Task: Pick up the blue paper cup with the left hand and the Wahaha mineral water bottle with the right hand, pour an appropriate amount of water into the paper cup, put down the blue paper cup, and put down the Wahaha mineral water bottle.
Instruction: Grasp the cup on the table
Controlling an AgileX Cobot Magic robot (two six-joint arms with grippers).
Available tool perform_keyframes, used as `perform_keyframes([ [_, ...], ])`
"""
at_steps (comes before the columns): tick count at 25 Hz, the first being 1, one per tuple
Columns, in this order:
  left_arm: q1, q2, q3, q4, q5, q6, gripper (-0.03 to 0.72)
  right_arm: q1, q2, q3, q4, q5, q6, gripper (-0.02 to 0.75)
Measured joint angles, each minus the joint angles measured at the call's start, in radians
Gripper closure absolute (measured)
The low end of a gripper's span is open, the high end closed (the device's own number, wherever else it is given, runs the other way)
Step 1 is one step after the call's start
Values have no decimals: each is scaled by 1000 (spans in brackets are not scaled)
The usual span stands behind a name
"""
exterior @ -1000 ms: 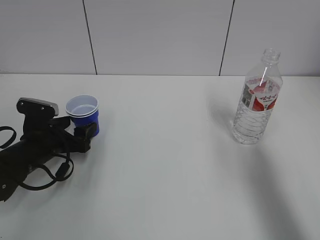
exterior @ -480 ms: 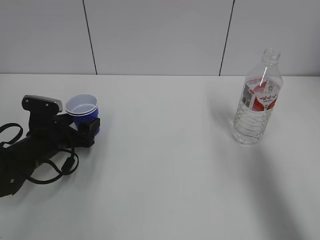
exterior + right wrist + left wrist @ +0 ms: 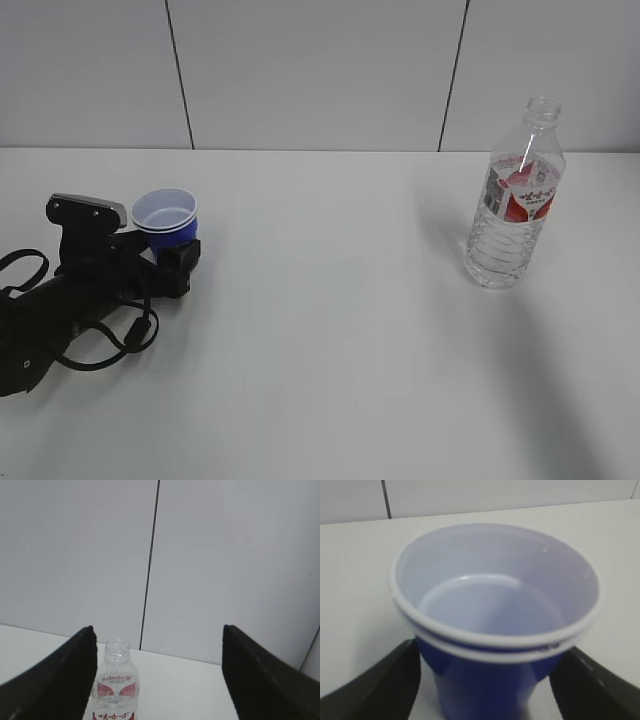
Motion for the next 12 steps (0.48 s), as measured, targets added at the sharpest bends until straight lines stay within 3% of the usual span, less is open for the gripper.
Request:
perform_keyframes([
  [12, 0, 16, -40, 0, 0, 0, 85, 0, 0, 0, 0, 0, 0, 150],
])
